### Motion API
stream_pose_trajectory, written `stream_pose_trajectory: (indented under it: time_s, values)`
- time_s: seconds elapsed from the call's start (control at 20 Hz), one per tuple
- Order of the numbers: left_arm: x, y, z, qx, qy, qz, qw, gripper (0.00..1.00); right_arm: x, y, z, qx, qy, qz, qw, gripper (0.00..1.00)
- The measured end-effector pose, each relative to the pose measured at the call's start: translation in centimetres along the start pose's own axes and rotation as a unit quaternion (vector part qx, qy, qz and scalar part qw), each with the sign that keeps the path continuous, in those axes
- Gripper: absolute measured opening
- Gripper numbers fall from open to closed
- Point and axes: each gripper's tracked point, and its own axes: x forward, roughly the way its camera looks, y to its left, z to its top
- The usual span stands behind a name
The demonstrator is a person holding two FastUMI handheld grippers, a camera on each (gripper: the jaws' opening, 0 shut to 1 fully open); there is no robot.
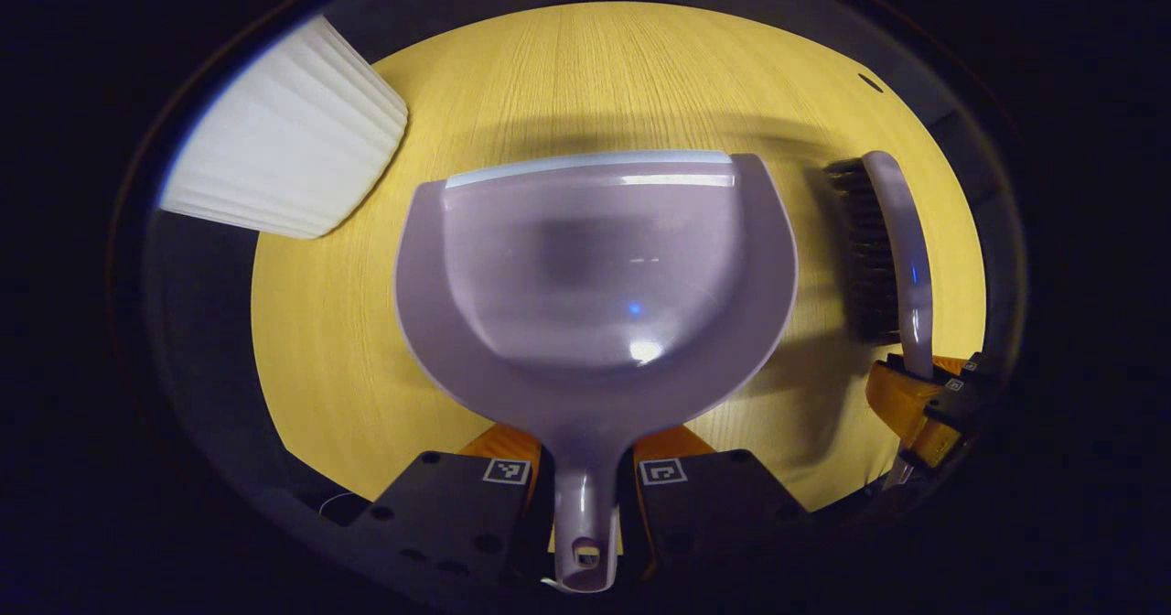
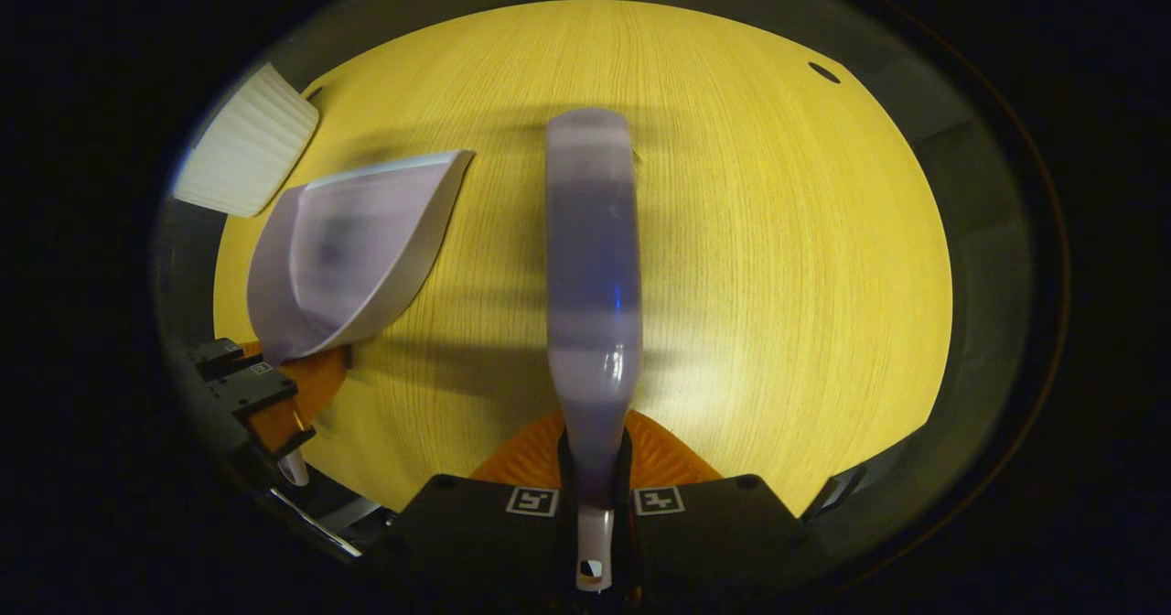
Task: Pick up the small broom and dustpan from the desktop, sweep the trash into the dustpan with the broom, and then empty the trash into the garbage bin.
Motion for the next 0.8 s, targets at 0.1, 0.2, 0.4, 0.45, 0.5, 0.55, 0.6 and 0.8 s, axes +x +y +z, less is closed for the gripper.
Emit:
stream_pose_trajectory:
  time_s: [0.1,0.2,0.4,0.45,0.5,0.55,0.6,0.8]
  values:
    - [0.1,-0.2,0.4,0.01,-0.011,0.0,1.0,0.28,-0.7,-0.1,0.6,0.0,-0.008,-0.001,1.0,0.16]
    - [0.3,0.1,0.1,0.009,-0.013,-0.001,1.0,0.28,-0.4,0.2,0.3,-0.007,-0.005,0.006,1.0,0.16]
    - [0.2,0.4,-0.1,0.012,-0.017,0.001,1.0,0.32,0.2,0.0,-0.4,0.0,0.004,0.01,1.0,0.2]
    - [0.1,0.5,-0.3,0.01,-0.014,0.004,1.0,0.32,0.5,0.1,-0.5,0.001,0.006,0.012,1.0,0.2]
    - [0.2,0.5,-0.7,0.006,-0.008,0.004,1.0,0.31,0.7,0.1,-0.7,0.001,0.01,0.014,1.0,0.23]
    - [0.2,0.7,-0.9,0.004,-0.005,0.006,1.0,0.32,0.8,0.0,-0.7,0.001,0.01,0.013,1.0,0.24]
    - [0.1,0.8,-1.1,0.001,-0.004,0.007,1.0,0.33,0.7,-0.1,-0.8,0.0,0.008,0.011,1.0,0.25]
    - [-0.8,1.0,-1.0,0.0,-0.014,0.016,1.0,0.34,0.1,-0.4,-0.4,-0.003,-0.001,0.01,1.0,0.28]
